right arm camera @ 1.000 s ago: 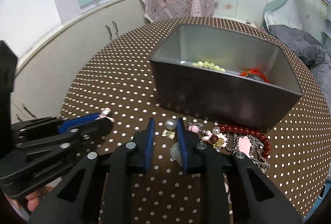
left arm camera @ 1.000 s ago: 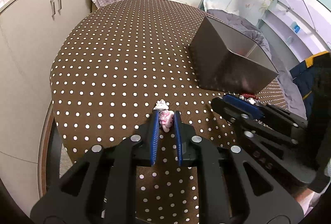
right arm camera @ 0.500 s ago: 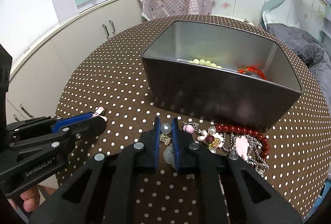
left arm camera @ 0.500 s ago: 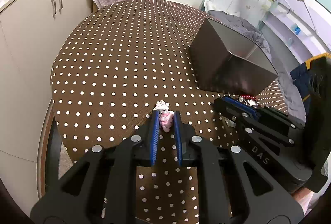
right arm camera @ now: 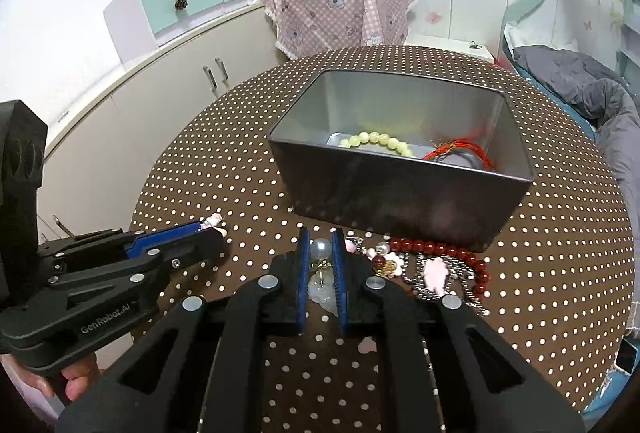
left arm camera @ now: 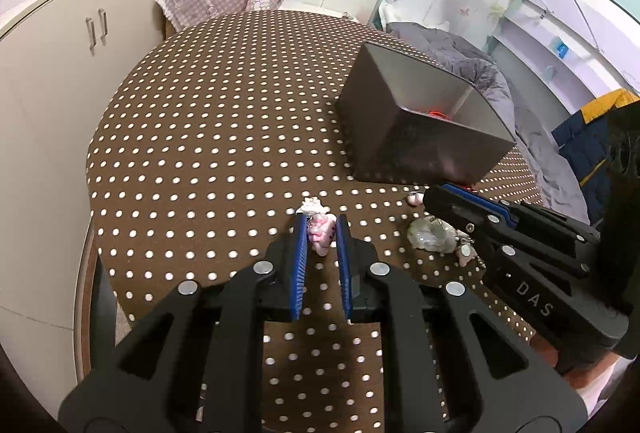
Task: Organize jewelry
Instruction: 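Carry both charms over the grey box and lower them inside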
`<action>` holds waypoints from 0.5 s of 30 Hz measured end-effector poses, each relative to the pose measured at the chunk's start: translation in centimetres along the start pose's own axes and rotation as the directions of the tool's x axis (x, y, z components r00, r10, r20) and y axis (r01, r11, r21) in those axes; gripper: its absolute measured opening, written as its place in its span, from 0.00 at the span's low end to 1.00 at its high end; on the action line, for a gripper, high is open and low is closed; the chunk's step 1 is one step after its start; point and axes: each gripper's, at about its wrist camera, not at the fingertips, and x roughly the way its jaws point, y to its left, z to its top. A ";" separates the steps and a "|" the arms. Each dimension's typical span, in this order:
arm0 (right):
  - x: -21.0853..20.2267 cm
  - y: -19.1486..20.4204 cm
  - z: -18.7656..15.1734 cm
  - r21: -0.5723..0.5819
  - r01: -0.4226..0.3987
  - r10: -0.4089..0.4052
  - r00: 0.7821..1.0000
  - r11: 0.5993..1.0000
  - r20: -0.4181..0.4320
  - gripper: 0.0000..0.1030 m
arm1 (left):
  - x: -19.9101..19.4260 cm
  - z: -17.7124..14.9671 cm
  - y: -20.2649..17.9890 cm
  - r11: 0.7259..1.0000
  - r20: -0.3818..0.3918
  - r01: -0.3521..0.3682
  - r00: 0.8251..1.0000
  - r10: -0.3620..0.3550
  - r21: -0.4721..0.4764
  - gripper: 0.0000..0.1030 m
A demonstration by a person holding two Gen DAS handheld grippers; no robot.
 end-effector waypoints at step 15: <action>-2.7 -3.5 1.0 0.109 -0.015 0.007 0.997 0.994 0.072 0.09 | -0.6 1.3 -4.4 0.991 0.076 0.068 0.994 -0.078 0.117 0.14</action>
